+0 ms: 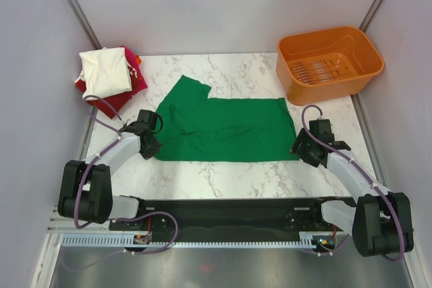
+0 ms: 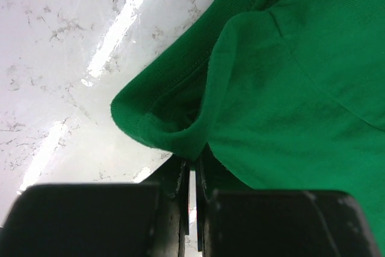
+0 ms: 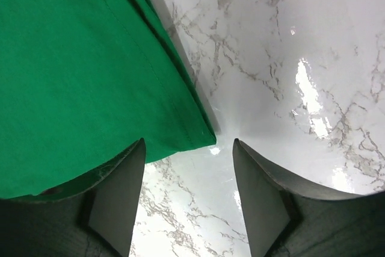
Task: Fold and stack the t-shirts
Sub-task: Fold the tshirt
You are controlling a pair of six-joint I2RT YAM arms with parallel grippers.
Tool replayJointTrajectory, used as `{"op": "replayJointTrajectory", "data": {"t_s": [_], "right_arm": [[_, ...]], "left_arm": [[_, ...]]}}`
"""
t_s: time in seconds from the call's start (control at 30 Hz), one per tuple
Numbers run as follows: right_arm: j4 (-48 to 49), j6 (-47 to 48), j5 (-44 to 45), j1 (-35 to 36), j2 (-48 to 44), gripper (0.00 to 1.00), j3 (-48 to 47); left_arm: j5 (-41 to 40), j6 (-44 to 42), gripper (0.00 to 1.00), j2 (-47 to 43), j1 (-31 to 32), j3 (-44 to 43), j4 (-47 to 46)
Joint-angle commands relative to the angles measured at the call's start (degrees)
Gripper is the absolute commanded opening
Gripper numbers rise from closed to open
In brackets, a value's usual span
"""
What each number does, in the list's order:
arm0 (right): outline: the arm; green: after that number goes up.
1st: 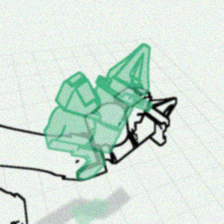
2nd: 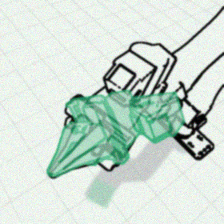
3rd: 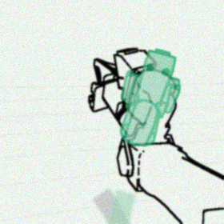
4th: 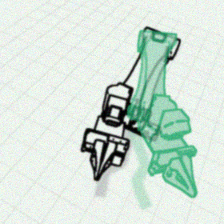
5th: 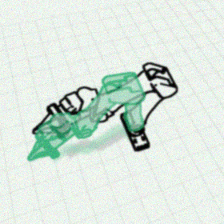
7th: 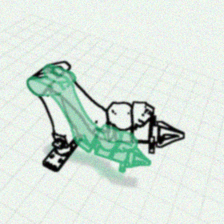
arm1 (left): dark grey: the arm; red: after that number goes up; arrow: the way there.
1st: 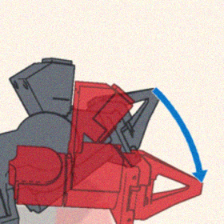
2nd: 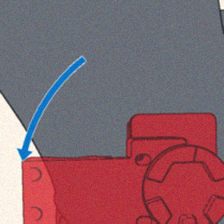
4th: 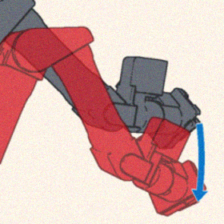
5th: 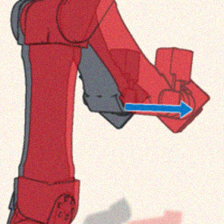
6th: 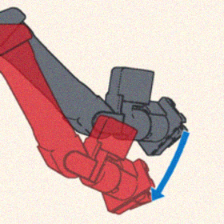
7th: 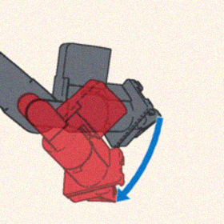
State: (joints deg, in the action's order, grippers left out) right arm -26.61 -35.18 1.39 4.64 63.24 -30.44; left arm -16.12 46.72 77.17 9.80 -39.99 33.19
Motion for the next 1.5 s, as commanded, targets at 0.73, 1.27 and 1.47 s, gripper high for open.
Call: {"op": "replayJointTrajectory", "data": {"t_s": [0.73,1.27,1.47], "right_arm": [[-6.6,-1.8,-3.8,-0.2,-8.3,0.00,-3.5],[-30.1,-7.9,-1.7,-0.2,-26.6,0.31,-9.2],[-28.9,-4.6,1.0,-0.2,-23.6,0.97,-17.7]], "left_arm": [[7.6,2.3,0.02,-23.0,-0.2,0.3,13.2],[20.8,5.3,0.30,-47.4,0.6,-1.8,35.5],[20.1,0.4,1.00,-49.3,0.6,-6.9,39.9]]}}
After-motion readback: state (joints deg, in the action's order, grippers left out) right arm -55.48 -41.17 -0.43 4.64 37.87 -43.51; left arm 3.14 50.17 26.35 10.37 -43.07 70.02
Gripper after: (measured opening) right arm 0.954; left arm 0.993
